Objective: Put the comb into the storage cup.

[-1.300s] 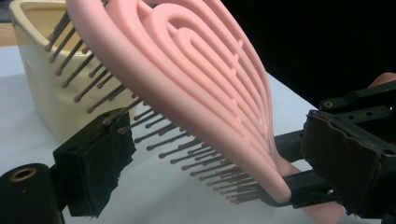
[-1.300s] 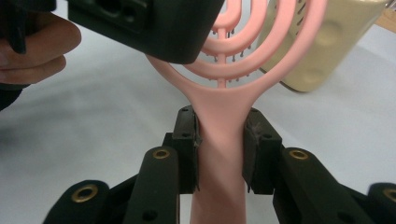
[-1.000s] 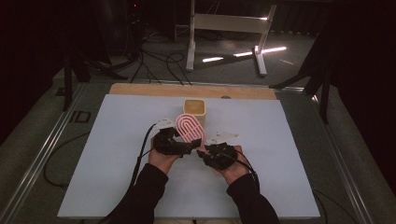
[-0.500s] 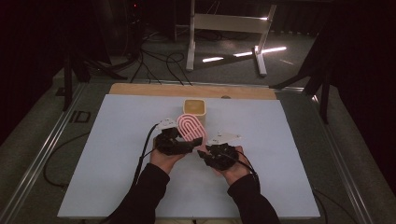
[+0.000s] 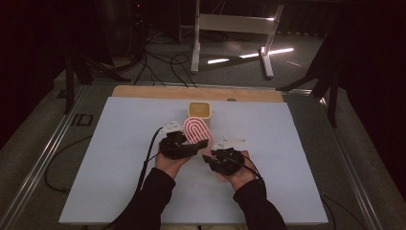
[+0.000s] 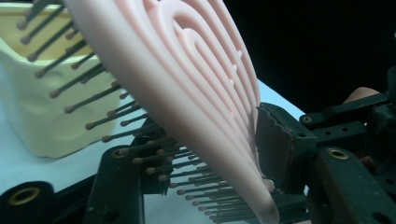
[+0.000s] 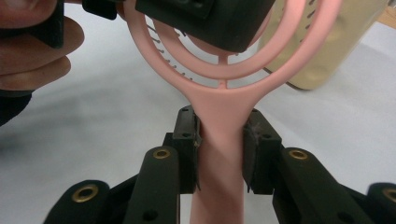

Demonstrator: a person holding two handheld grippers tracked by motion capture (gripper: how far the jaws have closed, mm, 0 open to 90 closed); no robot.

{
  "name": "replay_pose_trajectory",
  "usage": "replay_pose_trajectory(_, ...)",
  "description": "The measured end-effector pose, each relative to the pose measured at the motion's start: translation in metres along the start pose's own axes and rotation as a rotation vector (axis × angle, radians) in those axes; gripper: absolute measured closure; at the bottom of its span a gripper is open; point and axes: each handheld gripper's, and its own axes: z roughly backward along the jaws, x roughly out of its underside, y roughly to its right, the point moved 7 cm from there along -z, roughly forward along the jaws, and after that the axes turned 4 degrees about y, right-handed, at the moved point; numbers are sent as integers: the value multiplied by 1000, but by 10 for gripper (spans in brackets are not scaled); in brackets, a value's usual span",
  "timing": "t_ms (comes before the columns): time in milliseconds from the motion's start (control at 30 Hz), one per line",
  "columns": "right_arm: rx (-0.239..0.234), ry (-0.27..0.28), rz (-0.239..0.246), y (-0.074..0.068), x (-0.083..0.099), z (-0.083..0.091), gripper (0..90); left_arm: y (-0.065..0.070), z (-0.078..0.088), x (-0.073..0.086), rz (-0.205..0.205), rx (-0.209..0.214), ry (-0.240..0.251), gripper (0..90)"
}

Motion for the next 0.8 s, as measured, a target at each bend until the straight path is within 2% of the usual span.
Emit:
replay_pose_trajectory(167, -3, 0, -2, 0, 0, -1, 704, 1, 0, 0, 9, 14, 4, 544)
replay_pose_trajectory(367, -5, -3, -6, 0, 1, -3, 703, 2, 2, -4, 41, 48, 29, 589)
replay_pose_trajectory(800, -4, 4, -13, -1, 0, -4, 704, 7, 2, -6, 41, 74, 36, 628)
